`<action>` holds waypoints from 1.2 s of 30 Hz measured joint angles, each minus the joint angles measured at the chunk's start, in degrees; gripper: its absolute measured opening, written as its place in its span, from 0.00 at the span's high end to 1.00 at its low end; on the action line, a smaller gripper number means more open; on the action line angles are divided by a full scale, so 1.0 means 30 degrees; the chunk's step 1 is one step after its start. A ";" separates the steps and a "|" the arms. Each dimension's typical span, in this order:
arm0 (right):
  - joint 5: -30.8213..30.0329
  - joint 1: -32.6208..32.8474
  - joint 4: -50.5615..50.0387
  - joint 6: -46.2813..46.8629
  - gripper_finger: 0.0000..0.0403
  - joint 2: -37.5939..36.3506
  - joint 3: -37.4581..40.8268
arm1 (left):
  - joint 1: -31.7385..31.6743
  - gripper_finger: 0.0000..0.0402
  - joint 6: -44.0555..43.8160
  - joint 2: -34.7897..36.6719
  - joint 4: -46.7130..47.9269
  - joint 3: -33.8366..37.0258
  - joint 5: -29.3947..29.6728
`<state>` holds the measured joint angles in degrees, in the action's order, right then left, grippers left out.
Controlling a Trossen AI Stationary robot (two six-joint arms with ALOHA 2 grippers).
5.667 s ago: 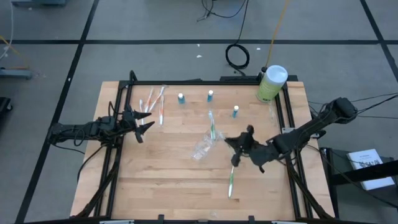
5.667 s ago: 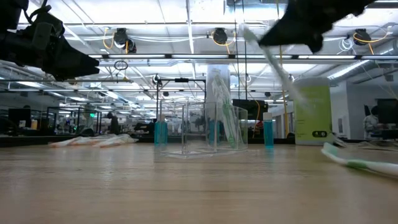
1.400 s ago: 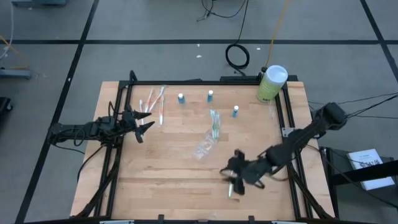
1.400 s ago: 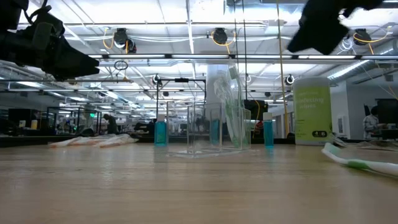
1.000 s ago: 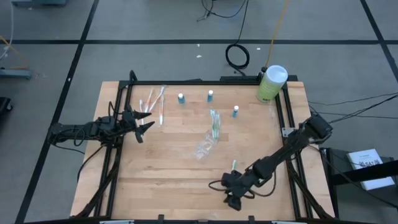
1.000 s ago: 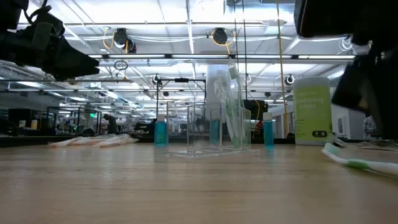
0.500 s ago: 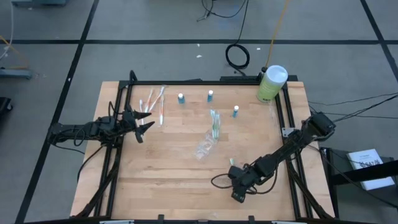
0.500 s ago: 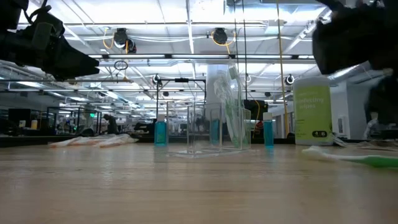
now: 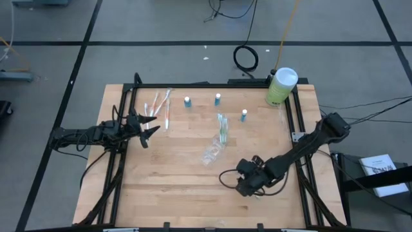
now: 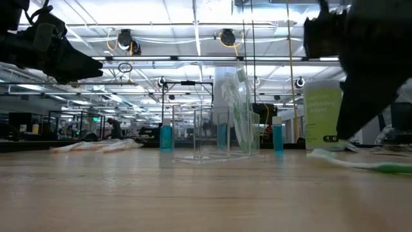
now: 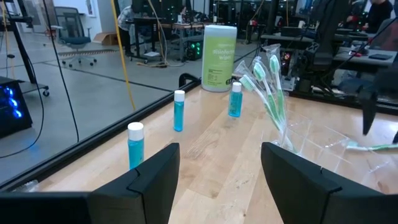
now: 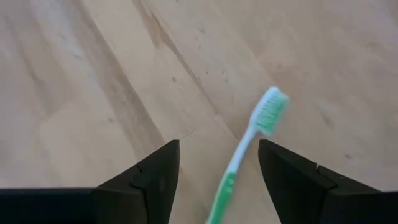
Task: Pick & Place toothbrushing station
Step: Put the green toothbrush into the transparent organizer
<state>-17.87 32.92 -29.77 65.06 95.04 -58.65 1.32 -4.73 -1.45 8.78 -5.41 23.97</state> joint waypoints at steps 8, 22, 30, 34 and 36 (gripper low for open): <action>0.0043 -0.0369 -0.0917 0.0078 0.57 0.1506 0.0029 | -0.0007 0.42 0.0000 0.0000 0.0000 0.0000 0.0000; 0.0802 -0.0766 0.0550 -0.0621 0.59 0.1743 0.0007 | -0.0003 0.42 0.0000 0.0000 0.0000 0.0000 0.0000; -0.0280 -0.0748 0.1188 -0.0976 0.59 0.1288 0.0011 | -0.0001 0.42 0.0000 0.0000 0.0000 0.0000 0.0000; -0.0569 -0.0660 0.3043 -0.1894 0.59 0.1406 0.0007 | -0.0007 0.42 0.0000 -0.0003 0.0000 0.0000 0.0000; -0.0552 -0.0646 0.3420 -0.2288 0.59 0.1679 0.0007 | 0.0000 0.42 0.0000 0.0000 0.0000 0.0000 0.0000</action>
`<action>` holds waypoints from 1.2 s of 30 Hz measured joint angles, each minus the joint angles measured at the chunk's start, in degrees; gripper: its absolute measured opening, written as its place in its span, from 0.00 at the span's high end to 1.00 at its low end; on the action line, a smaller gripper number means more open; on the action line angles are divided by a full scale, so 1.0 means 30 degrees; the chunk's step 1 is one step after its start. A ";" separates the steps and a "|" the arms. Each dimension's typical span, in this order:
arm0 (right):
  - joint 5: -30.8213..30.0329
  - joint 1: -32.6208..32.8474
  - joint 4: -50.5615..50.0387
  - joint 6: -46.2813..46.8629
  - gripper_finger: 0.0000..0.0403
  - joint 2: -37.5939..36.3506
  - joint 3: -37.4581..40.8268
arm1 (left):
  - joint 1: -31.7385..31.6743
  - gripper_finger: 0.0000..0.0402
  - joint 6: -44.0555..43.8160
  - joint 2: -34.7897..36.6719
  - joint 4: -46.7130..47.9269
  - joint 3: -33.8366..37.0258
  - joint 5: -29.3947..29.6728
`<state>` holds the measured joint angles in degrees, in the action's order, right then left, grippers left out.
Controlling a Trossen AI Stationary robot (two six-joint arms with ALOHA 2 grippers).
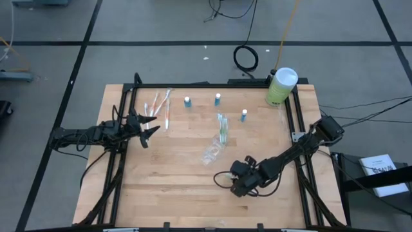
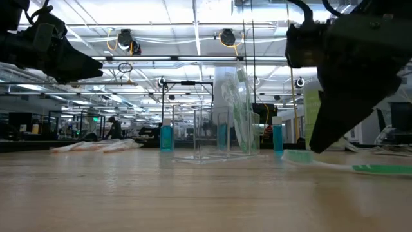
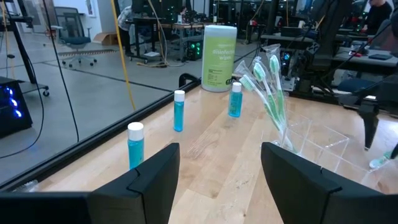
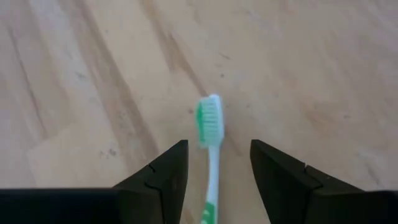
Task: Pick & Place toothbrushing station
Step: Put the green toothbrush into the transparent organizer
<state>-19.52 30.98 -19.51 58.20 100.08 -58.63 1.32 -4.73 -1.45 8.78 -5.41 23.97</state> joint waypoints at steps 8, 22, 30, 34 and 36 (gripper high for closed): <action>-0.0063 0.0007 0.0212 -0.0278 0.59 0.1256 -0.0044 | -0.0004 0.42 0.0000 0.0000 0.0000 0.0000 -0.0002; -0.1026 -0.0081 -0.0265 -0.0142 0.83 0.1344 -0.0022 | -0.0006 0.42 0.0000 0.0000 0.0000 0.0000 0.0000; -0.1874 -0.0186 0.1468 -0.2046 0.98 0.1453 0.0051 | -0.0001 0.42 0.0000 0.0000 0.0000 0.0000 0.0000; -0.2118 -0.0349 0.2511 -0.3871 0.98 0.0869 0.0051 | 0.0000 0.42 0.0000 0.0000 0.0000 0.0000 0.0000; -0.2154 -0.0489 0.3077 -0.4751 0.99 0.0432 0.0023 | -0.0003 0.42 0.0000 -0.0003 0.0000 0.0000 0.0000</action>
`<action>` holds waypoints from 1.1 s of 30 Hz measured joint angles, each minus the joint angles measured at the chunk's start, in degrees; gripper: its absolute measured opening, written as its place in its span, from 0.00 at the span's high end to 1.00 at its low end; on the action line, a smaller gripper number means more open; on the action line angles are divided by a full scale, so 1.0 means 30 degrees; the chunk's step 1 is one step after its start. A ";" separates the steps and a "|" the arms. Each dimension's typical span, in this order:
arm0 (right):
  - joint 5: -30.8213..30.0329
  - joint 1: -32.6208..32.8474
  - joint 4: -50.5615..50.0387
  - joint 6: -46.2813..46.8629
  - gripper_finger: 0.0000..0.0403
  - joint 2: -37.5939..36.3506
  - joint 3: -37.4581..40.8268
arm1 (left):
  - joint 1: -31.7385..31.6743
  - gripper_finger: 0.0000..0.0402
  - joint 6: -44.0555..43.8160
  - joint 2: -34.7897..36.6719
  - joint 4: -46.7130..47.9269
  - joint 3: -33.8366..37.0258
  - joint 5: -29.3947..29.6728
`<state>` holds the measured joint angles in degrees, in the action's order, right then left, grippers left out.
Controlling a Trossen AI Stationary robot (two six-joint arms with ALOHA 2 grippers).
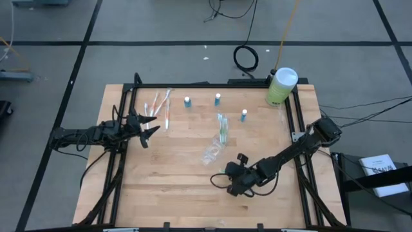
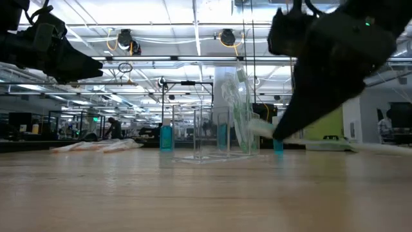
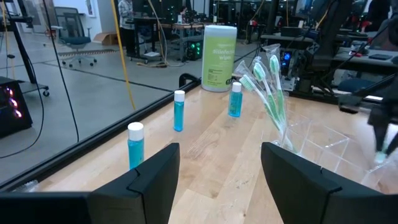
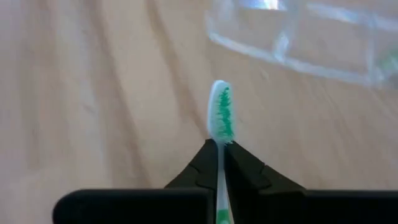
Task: Pick & Place toothbrushing station
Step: Put the green toothbrush into the transparent organizer
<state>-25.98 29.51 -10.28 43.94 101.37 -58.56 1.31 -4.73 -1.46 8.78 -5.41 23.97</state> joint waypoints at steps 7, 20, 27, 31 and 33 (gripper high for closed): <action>-0.5296 -0.0320 0.0309 -0.4298 0.99 -0.3086 0.0168 | -0.0003 0.42 0.0000 0.0003 0.0007 0.0000 0.0000; -0.0768 -0.6214 2.3048 -1.5446 0.99 -0.6129 0.7395 | -0.0004 0.42 0.0000 -0.0004 0.0007 0.0000 0.0000; 0.3072 -0.9479 2.5911 -1.3236 0.99 -0.5159 0.8280 | 0.0003 0.42 0.0000 -0.0001 0.0007 0.0000 -0.0117; 0.3732 -0.9900 2.8085 -1.2801 0.99 -0.3736 0.8159 | 0.0000 0.42 0.0000 -0.0004 0.0007 0.0000 -0.0124; 0.3694 -0.9903 2.9296 -1.2785 0.99 -0.2970 0.8152 | -0.0003 0.42 0.0000 0.0003 0.0007 0.0000 -0.0138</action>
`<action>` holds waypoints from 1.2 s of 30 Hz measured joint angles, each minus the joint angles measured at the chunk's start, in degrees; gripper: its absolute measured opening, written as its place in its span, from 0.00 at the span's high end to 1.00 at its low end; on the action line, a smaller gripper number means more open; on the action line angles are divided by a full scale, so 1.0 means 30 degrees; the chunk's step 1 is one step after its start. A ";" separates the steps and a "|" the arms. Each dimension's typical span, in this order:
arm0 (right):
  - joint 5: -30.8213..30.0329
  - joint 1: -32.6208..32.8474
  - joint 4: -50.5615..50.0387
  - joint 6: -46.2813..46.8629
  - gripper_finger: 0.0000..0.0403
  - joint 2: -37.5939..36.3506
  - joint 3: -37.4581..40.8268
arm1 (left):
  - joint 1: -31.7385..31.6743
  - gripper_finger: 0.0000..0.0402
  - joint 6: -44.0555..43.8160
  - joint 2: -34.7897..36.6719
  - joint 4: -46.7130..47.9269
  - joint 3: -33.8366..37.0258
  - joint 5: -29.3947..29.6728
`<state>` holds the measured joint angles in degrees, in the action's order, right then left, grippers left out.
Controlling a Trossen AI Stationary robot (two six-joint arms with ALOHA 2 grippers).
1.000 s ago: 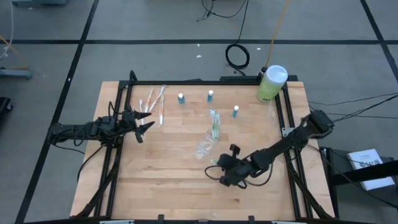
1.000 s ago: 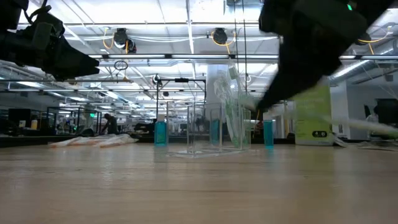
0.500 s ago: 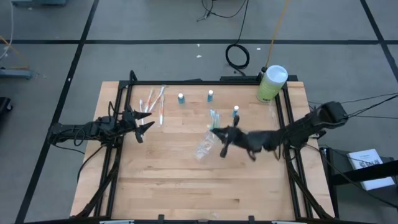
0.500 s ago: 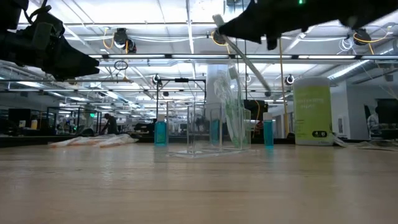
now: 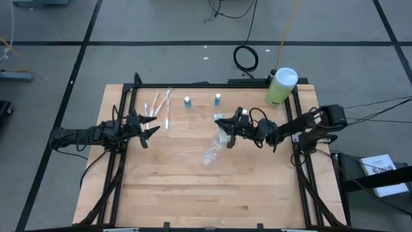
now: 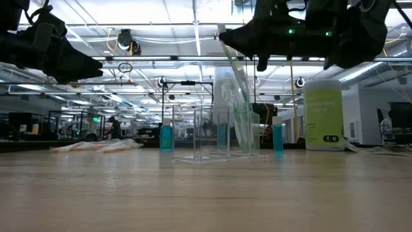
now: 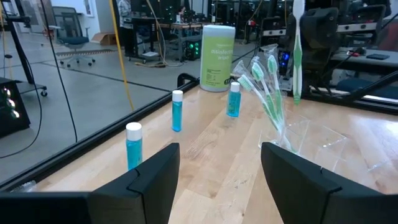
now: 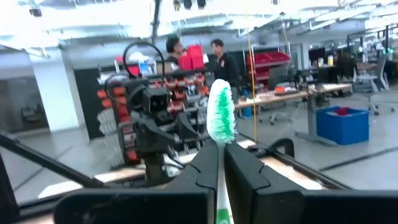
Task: Pick & Place toothbrushing station
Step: Put the green toothbrush into the transparent organizer
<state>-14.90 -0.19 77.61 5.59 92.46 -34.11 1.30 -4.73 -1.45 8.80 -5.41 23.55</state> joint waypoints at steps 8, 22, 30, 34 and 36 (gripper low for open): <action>-0.0720 0.0339 0.2450 0.0997 0.99 0.3013 0.0000 | 0.0004 0.42 0.0000 -0.0007 0.0000 0.0000 0.0000; -0.0508 0.0768 0.2048 -0.0246 0.96 0.4235 0.0000 | 0.0004 0.42 0.0000 -0.0007 0.0000 0.0000 -0.0007; -0.0469 0.0768 -0.0248 -0.0660 0.97 0.4227 0.0000 | 0.0002 0.42 0.0000 -0.0007 0.0000 0.0000 -0.0015; -0.0477 0.0855 -0.0896 -0.0642 0.95 0.4220 -0.0005 | 0.0005 0.42 0.0000 -0.0007 -0.0006 0.0000 -0.0015; -0.0472 0.0855 -0.0922 -0.0618 0.93 0.4213 -0.0007 | 0.0002 0.42 0.0000 -0.0007 -0.0004 0.0000 -0.0015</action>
<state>-16.32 2.37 74.85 3.73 105.10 -34.13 1.31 -4.73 -1.48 8.79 -5.41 23.51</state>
